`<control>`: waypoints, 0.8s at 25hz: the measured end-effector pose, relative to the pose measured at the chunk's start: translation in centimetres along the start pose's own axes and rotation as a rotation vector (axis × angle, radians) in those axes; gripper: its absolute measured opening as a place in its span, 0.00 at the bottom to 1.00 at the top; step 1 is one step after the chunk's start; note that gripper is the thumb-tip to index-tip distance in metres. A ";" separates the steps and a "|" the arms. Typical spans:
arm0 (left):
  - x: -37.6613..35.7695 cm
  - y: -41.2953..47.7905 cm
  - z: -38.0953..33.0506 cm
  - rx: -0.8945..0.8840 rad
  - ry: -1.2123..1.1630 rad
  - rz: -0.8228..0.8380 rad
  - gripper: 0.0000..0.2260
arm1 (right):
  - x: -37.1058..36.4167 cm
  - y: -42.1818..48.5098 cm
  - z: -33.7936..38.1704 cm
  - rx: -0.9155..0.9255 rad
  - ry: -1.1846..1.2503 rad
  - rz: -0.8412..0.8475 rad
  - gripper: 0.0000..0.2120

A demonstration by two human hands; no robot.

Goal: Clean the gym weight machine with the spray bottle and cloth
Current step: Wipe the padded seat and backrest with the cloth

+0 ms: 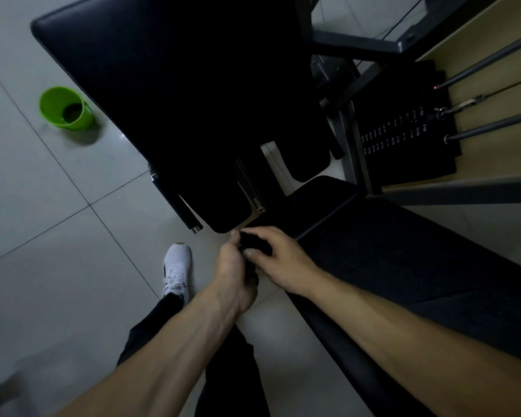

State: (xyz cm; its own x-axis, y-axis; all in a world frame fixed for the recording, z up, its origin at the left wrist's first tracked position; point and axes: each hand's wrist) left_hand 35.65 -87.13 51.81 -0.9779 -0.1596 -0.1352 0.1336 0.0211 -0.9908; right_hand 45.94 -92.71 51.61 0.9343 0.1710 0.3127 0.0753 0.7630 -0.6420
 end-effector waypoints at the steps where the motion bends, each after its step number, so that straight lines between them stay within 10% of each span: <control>1: 0.1 0.1 0.0 -0.022 0.100 -0.032 0.18 | 0.1 0.6 -0.7 0.050 -0.124 -0.065 0.18; 5: -0.4 1.2 0.1 -0.099 0.324 -0.231 0.09 | 3.3 1.4 -3.2 0.208 -0.811 0.254 0.18; 16: -5.9 2.5 2.3 -0.098 0.277 -0.235 0.07 | 18.4 3.6 -9.8 -0.220 -0.894 -0.148 0.22; 20: -6.0 3.0 2.3 -0.107 0.209 -0.247 0.16 | 9.1 3.0 -5.5 0.040 -0.871 0.114 0.21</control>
State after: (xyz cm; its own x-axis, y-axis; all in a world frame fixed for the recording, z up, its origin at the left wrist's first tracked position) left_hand 42.24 -88.39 49.63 -0.9918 0.0330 0.1231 -0.1188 0.1121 -0.9866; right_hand 56.63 -92.28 48.66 0.3358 0.6499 0.6818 -0.0292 0.7307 -0.6821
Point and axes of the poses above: each hand's wrist, its own y-axis towards the middle knuckle, its own x-axis out of the back of the hand, z = x × y, and after that the axes turned 2 degrees about y, right-handed
